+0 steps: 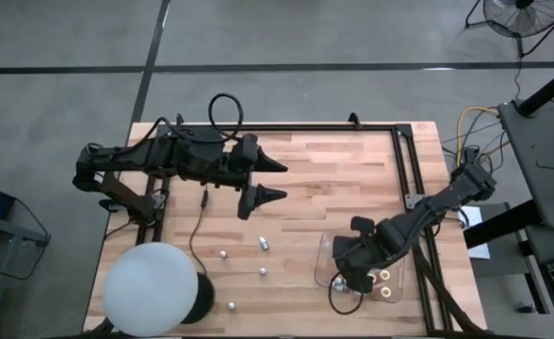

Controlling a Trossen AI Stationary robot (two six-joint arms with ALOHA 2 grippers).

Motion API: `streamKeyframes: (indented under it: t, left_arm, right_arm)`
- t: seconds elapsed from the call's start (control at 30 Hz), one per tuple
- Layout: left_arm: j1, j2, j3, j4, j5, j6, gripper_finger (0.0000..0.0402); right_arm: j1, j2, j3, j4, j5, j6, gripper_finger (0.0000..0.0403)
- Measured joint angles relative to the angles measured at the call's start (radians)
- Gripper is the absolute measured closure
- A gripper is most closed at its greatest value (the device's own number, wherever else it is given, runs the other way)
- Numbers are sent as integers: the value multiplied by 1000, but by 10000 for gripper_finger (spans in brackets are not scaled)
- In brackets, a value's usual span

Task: Pick & Place food coloring
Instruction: Put the black food color into the transparent bin

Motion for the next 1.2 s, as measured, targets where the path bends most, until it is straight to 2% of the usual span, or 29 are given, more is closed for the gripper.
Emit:
streamKeyframes:
  t: [0.6, 1.2]
  left_arm:
    - [-2, 1, 0, -46, 0, -6, 113]
    - [-1, 2, 0, -62, 0, 2, 113]
  right_arm:
    - [65, 2, -245, 229, -2, -21, 360]
    - [80, -3, -341, 341, 10, 43, 360]
